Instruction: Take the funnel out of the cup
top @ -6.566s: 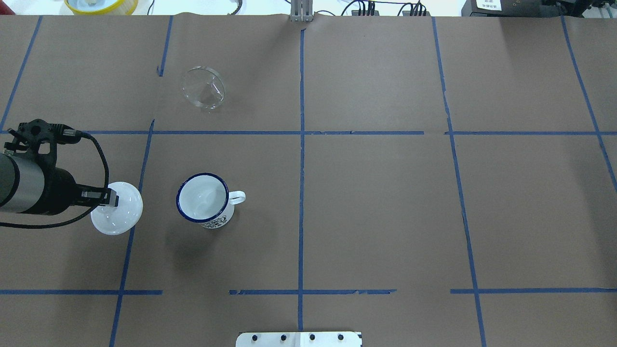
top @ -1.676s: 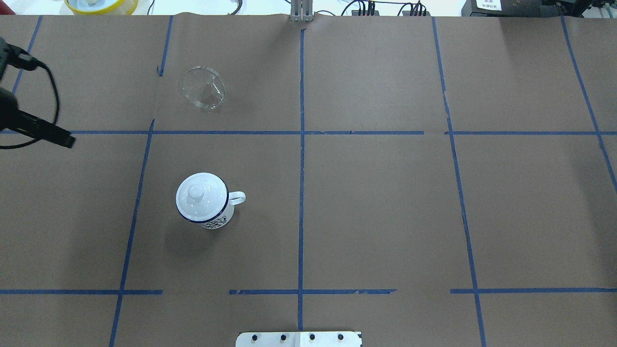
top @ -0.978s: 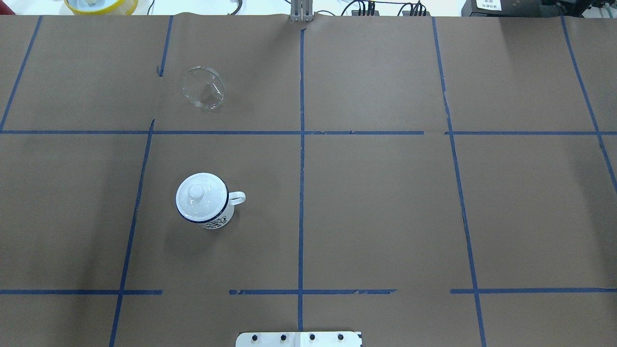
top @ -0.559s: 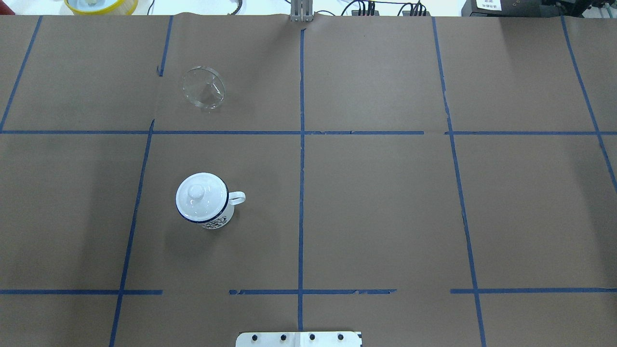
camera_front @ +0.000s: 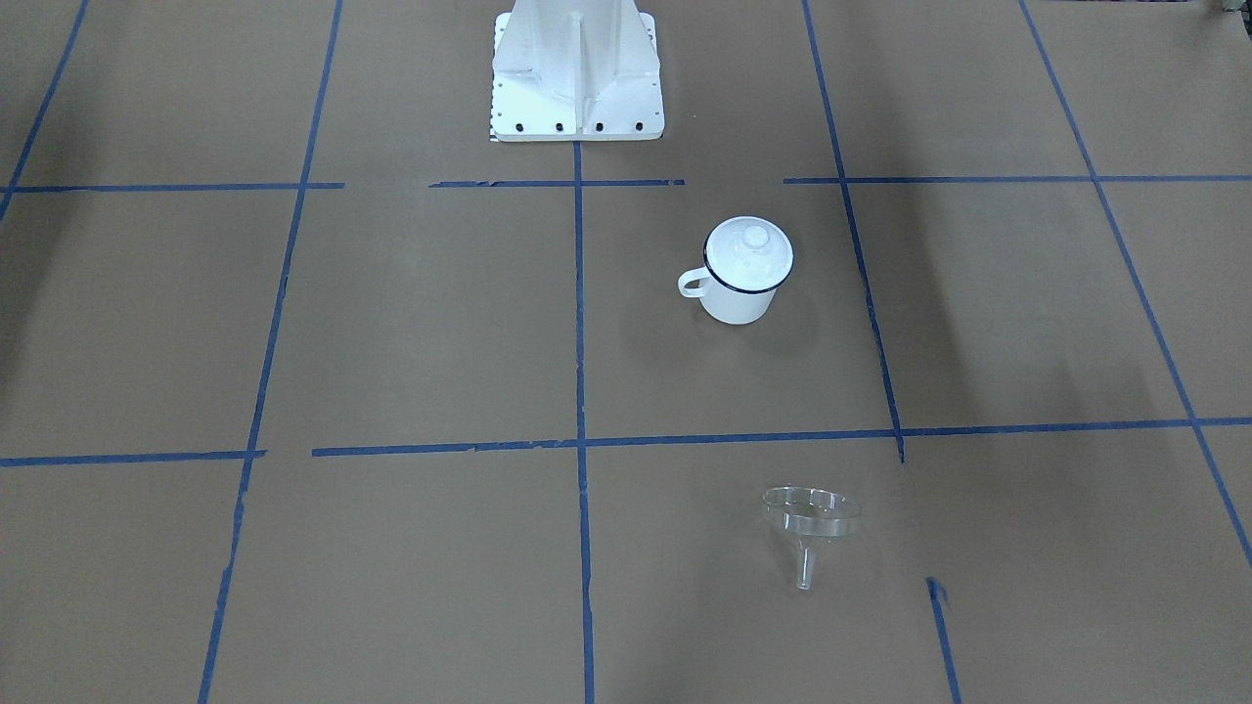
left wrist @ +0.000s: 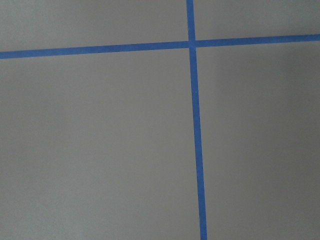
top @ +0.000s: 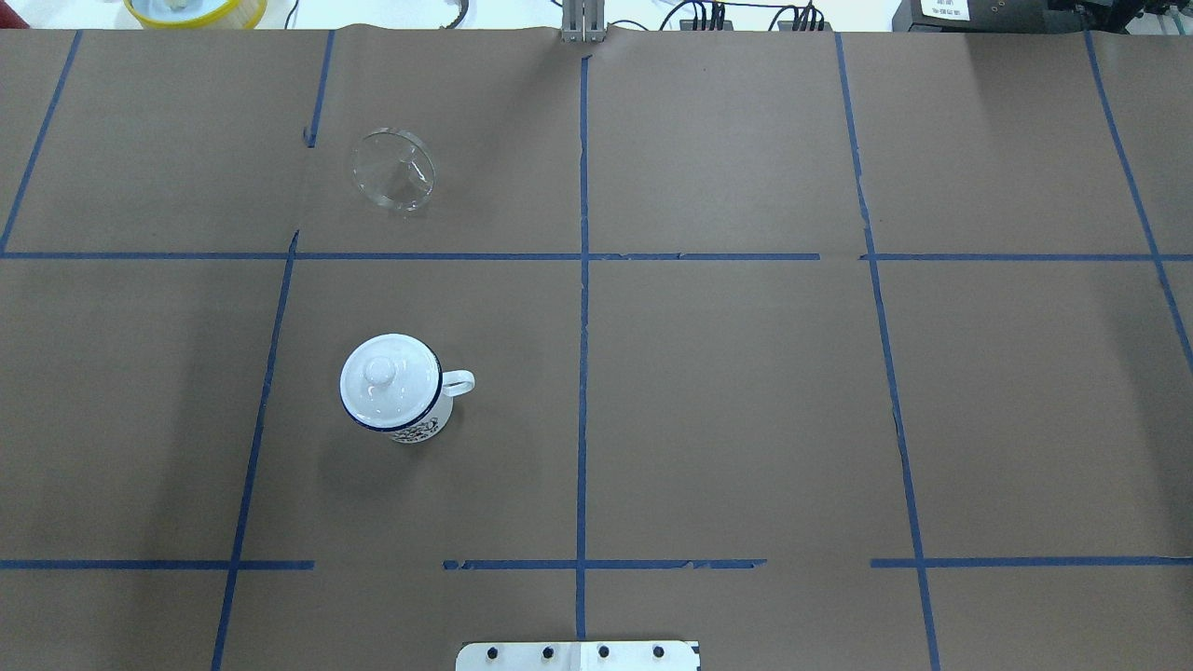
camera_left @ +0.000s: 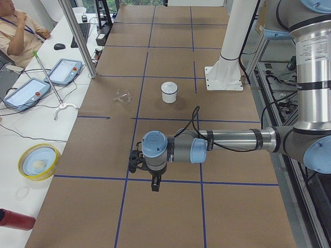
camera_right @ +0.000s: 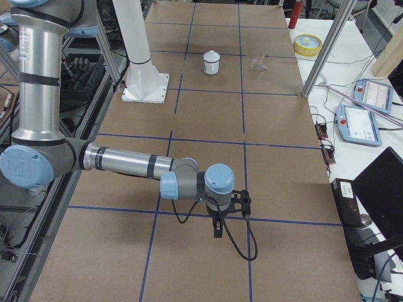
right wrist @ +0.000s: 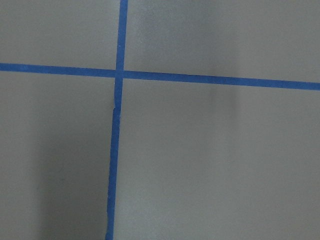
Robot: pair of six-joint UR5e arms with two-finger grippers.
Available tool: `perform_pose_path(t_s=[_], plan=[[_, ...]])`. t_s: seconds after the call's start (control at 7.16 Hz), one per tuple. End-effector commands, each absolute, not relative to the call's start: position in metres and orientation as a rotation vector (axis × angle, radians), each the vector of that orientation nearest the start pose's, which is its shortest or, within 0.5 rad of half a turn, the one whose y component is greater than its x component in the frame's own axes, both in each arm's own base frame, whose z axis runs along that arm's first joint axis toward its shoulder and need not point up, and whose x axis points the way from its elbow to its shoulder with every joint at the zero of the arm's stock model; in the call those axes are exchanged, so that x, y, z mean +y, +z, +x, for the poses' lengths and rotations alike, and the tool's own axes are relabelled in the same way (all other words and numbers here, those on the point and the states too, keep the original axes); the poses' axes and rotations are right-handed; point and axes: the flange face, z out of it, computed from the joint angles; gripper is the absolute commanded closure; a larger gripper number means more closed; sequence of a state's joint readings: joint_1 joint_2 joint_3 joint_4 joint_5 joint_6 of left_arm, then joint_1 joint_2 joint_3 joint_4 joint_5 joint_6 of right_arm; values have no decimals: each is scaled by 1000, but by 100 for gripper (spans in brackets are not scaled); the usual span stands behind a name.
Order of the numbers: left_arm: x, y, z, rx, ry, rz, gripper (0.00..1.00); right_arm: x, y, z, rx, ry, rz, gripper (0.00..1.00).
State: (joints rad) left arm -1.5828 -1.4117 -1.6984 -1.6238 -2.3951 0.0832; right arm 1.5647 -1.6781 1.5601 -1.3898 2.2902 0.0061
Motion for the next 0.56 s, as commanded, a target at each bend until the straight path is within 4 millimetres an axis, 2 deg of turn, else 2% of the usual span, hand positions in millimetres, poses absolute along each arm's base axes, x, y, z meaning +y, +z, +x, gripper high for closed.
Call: perform_pose_path(t_s=[0.0, 0.42], plan=[[-427, 649, -66, 815, 82, 77, 0, -449, 700, 65, -720, -23, 56, 0], [-427, 645, -68, 810, 83, 87, 0, -449, 699, 65, -720, -23, 57, 0]])
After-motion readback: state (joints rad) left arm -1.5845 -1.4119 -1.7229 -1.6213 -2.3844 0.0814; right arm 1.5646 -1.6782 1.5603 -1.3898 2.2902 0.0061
